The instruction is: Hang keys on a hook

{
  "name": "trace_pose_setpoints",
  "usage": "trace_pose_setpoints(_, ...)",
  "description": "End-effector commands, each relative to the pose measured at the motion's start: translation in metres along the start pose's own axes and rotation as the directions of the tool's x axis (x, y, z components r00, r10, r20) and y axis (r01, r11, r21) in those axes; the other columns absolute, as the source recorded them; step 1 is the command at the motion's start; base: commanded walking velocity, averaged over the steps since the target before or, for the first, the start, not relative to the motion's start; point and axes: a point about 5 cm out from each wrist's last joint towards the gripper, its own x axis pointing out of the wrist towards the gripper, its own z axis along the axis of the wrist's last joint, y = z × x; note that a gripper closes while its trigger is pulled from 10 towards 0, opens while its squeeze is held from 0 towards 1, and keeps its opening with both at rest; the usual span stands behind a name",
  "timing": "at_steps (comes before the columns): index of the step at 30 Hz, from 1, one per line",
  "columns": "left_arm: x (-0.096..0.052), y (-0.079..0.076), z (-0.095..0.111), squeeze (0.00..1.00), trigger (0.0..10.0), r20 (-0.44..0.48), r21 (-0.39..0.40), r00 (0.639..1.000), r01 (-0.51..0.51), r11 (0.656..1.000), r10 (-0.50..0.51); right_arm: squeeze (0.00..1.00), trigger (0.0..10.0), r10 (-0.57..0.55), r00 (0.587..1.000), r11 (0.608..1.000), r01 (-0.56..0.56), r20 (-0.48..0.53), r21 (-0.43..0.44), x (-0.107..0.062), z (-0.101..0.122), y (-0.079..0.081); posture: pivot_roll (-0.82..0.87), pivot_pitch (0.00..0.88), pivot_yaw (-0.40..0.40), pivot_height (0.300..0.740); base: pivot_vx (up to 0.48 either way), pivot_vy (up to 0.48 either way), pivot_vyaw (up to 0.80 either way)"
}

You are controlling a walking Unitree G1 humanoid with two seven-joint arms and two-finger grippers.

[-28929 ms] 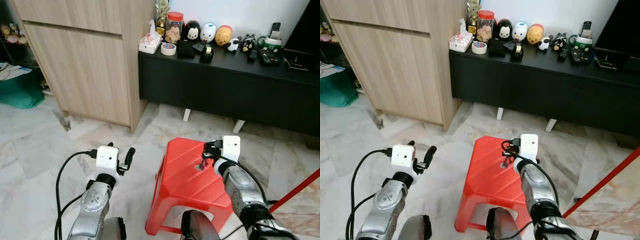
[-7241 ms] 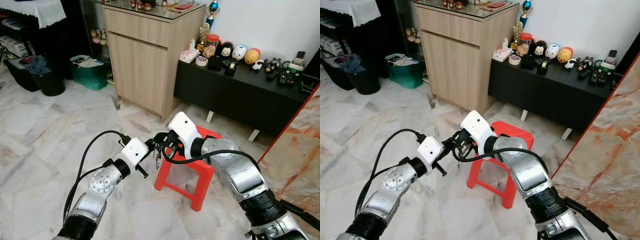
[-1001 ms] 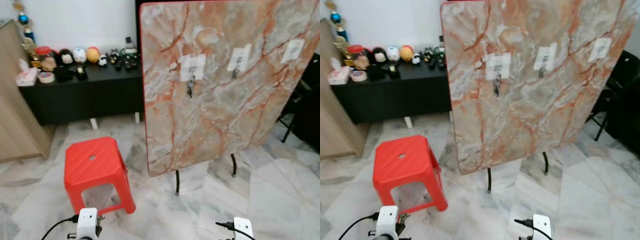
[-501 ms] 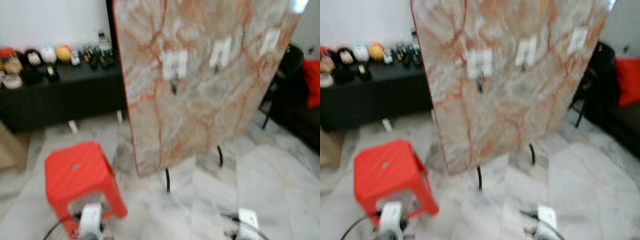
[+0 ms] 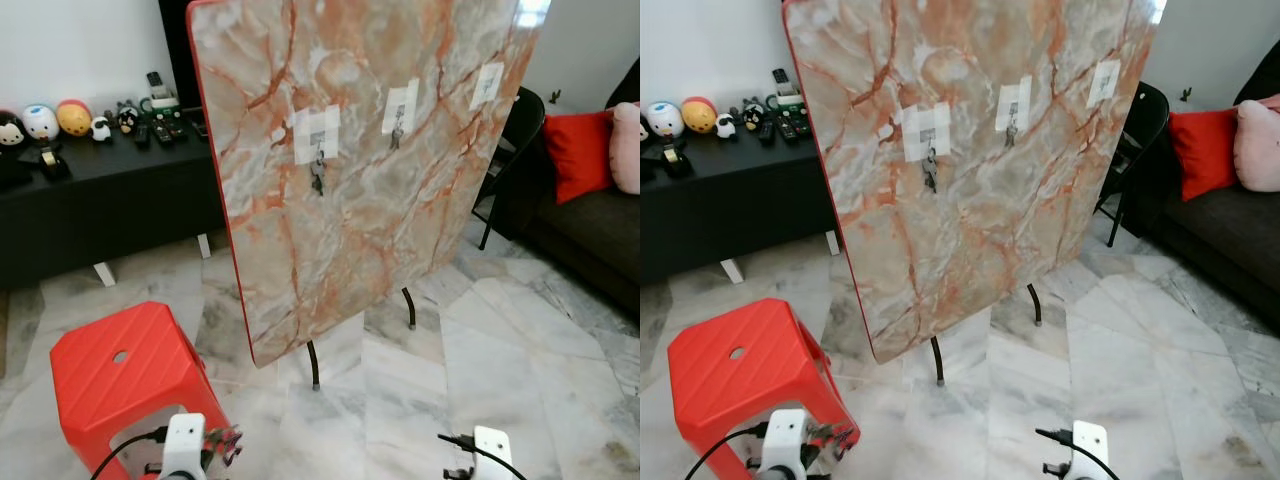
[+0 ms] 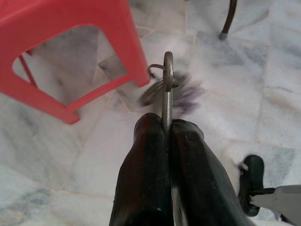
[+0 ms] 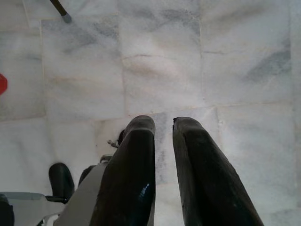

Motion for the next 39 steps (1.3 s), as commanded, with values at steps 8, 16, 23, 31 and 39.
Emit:
trace_pose_setpoints(8, 0.001, -0.006, 0.001, 0.00, 10.0, 0.003, -0.003, 1.000, 0.015, 1.000, -0.015, 0.00, 10.0, -0.019, 1.000, 1.000, 0.019, 0.008, -0.013, 0.000, 0.004, -0.006, 0.04, 0.000, -0.054, 0.740, 0.000, -0.411, 0.00)
trace_pose_setpoints(16, 0.000, -0.006, 0.000, 0.00, 10.0, 0.001, -0.002, 1.000, 0.017, 1.000, -0.017, 0.00, 10.0, -0.019, 1.000, 1.000, 0.019, 0.012, -0.011, 0.000, 0.004, -0.006, 0.04, 0.000, -0.052, 0.740, 0.000, -0.410, 0.00)
trace_pose_setpoints(23, 0.000, -0.006, 0.000, 0.00, 10.0, 0.003, -0.001, 1.000, 0.020, 1.000, -0.020, 0.00, 10.0, -0.020, 1.000, 1.000, 0.020, 0.012, -0.009, 0.000, 0.004, -0.005, 0.04, 0.000, -0.051, 0.740, 0.000, -0.412, 0.00)
trace_pose_setpoints(31, 0.002, -0.008, 0.009, 0.00, 10.0, 0.040, 0.031, 0.998, 0.042, 0.999, -0.043, 0.00, 10.0, -0.018, 1.000, 1.000, 0.018, 0.008, -0.018, 0.000, 0.004, -0.005, 0.04, 0.000, -0.051, 0.740, 0.000, -0.295, -0.27)
trace_pose_setpoints(39, 0.005, -0.016, 0.069, 0.00, 10.0, 0.302, 0.196, 0.938, 0.111, 0.974, -0.167, 0.00, 10.0, -0.019, 1.000, 0.999, 0.019, 0.004, -0.032, 0.000, 0.003, -0.006, 0.04, 0.000, -0.049, 0.740, 0.000, 0.000, -0.70)
